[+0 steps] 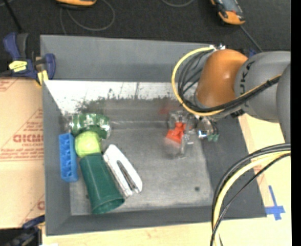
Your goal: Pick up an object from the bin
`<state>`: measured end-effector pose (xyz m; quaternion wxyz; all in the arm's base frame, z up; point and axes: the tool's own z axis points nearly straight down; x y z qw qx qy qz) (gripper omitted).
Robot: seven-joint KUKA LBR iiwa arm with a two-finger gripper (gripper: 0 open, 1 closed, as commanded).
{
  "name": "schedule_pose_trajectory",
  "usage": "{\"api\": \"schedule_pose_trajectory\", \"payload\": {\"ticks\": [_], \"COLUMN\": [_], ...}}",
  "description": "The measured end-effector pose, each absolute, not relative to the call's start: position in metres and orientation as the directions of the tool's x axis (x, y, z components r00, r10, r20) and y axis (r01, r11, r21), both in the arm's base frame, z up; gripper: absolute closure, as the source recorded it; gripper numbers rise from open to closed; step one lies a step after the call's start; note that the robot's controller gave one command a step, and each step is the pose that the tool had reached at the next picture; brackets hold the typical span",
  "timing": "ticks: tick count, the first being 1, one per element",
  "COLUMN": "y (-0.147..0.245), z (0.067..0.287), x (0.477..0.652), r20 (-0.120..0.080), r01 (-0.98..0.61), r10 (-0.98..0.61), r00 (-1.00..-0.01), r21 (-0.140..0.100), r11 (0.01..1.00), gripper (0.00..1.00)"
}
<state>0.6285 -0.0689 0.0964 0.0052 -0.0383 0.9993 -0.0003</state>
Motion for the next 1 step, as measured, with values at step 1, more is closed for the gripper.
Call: {"api": "schedule_pose_trajectory", "payload": {"ticks": [1], "y": [-0.0898], "z": [0.0773], "x": [0.6423], "r20": [-0.007], "r01": [-0.14], "r10": [-0.14], "r00": [-0.99], "r21": [-0.002], "r11": [0.99], "gripper": [1.0]}}
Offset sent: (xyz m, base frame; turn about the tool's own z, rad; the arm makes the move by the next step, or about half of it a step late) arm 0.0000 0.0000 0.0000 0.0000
